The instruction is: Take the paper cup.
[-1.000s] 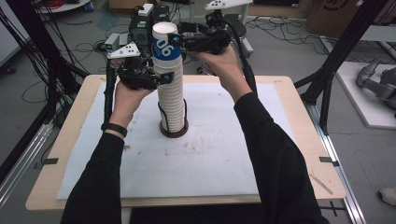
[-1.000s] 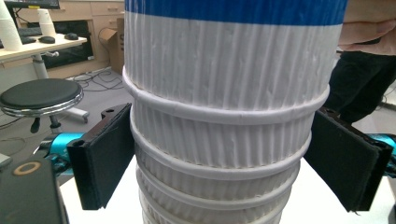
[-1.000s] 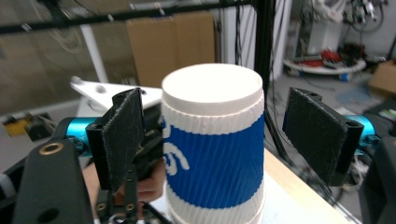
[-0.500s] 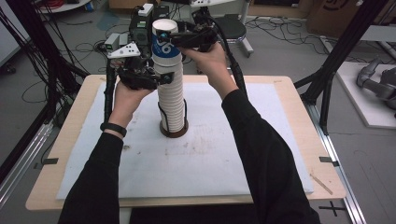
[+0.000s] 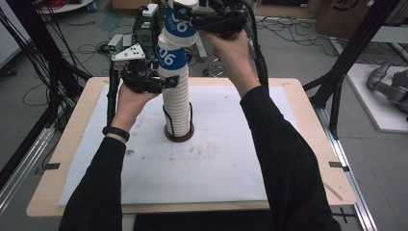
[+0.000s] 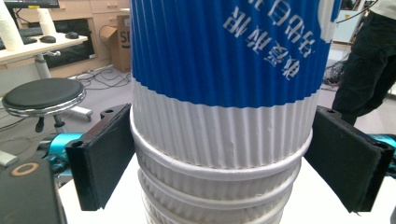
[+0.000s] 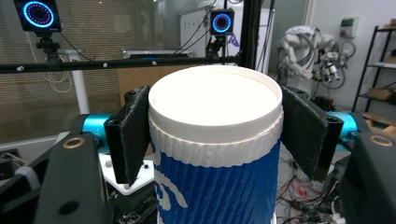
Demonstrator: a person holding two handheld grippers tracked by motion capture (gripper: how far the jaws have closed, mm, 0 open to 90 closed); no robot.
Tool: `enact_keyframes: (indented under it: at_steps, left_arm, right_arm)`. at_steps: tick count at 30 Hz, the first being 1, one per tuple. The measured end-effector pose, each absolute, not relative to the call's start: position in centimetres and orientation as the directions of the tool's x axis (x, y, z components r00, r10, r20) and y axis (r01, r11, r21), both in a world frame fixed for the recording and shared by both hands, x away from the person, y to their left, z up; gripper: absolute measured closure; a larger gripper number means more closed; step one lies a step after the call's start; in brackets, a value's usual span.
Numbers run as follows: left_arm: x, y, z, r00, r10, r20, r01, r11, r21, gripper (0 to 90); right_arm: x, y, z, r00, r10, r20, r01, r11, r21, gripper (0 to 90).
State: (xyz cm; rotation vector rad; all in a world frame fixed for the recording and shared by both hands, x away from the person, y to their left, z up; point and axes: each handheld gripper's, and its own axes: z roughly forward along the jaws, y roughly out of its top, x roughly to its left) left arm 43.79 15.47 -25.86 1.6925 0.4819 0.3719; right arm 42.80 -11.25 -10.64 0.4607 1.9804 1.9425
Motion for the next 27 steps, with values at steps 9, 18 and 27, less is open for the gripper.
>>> enact_keyframes:
  at_steps: [9, 18, 27]
  left_arm:
    - [43.2, 15.8, -25.4, 0.840, 0.543, -0.012, 0.109, -0.147, 0.983, 6.9]
    - [41.5, 17.5, -25.4, 0.803, 0.595, 0.018, 0.093, -0.155, 0.984, 6.9]
    - [38.4, 18.7, -26.5, 0.800, 0.596, 0.067, 0.038, -0.162, 0.986, 6.9]
  right_arm:
    - [41.5, -15.4, -11.2, -0.863, 0.502, -0.054, -0.033, 0.049, 0.998, 30.1]
    - [40.4, -21.0, -15.7, -0.841, 0.539, -0.040, -0.006, 0.065, 0.998, 30.1]
    - [39.2, -24.0, -20.0, -0.851, 0.525, -0.017, 0.045, 0.106, 0.993, 30.1]
